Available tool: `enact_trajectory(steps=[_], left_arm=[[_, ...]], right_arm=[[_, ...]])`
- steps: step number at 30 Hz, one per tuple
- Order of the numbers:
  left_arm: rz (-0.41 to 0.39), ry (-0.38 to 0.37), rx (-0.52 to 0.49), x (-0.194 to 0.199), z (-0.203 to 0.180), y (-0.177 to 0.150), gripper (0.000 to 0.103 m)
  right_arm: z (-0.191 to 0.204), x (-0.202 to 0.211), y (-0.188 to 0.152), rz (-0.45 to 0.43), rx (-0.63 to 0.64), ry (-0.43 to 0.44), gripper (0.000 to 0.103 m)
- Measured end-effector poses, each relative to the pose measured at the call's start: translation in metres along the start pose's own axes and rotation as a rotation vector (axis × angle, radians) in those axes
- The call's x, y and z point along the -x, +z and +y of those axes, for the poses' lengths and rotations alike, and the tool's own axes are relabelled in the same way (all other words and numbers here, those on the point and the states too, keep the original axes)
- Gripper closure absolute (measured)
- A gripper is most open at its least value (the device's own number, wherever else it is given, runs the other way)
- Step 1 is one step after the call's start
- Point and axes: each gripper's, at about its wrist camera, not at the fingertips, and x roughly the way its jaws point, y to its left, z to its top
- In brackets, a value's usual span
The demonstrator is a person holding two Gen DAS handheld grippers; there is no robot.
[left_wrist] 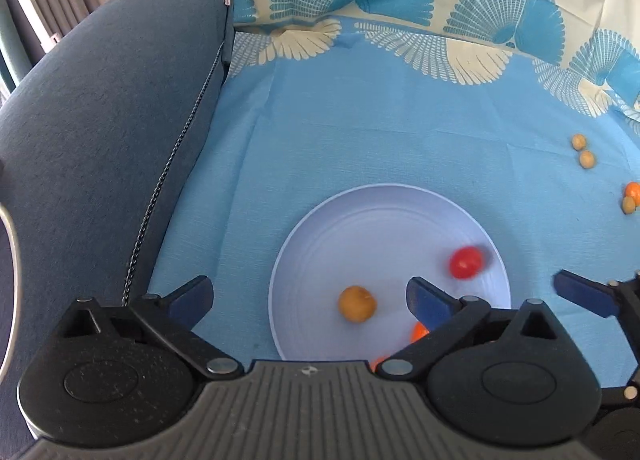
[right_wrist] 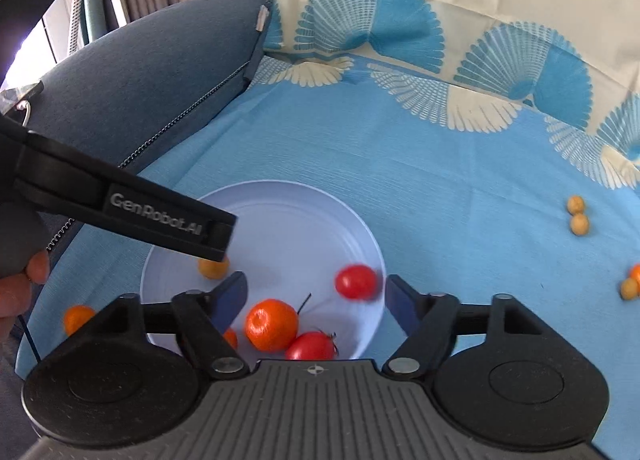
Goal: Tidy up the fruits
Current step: 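Withdraw both tools from the plate and move toward the remaining fruits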
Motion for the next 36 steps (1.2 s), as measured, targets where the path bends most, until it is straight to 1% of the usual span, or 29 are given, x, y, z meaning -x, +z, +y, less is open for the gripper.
enact_trajectory(steps=[3,9,13,16,20,29,36], left_arm=[[0.015,-0.007,0.006,0.015,-0.003,-0.006,0.0],[0.019,-0.026,0.013,0.055,-0.012,-0.027,0.0],[-0.01,-0.027,-0.011,0.085,-0.02,-0.044,0.0],[-0.037,-0.034,-0.011,0.105,-0.022,-0.052,0.0],[-0.074,-0.038,-0.02,0.128,-0.025,-0.061,0.0],[-0.147,-0.017,-0.028,0.171,-0.031,-0.076,0.0],[-0.172,-0.01,-0.037,0.193,-0.035,-0.089,0.0]], right_arm=[[-0.006,0.019,-0.008,0.004,-0.064,-0.031,0.01],[-0.016,0.066,-0.021,-0.013,-0.168,-0.101,0.004],[-0.013,0.095,-0.026,-0.025,-0.167,-0.102,0.003],[-0.008,0.119,-0.031,-0.059,-0.142,-0.125,0.001],[-0.007,0.148,-0.039,-0.104,-0.143,-0.133,0.001],[-0.008,0.192,-0.062,-0.153,-0.161,-0.154,0.001],[-0.006,0.221,-0.077,-0.199,-0.183,-0.145,0.001]])
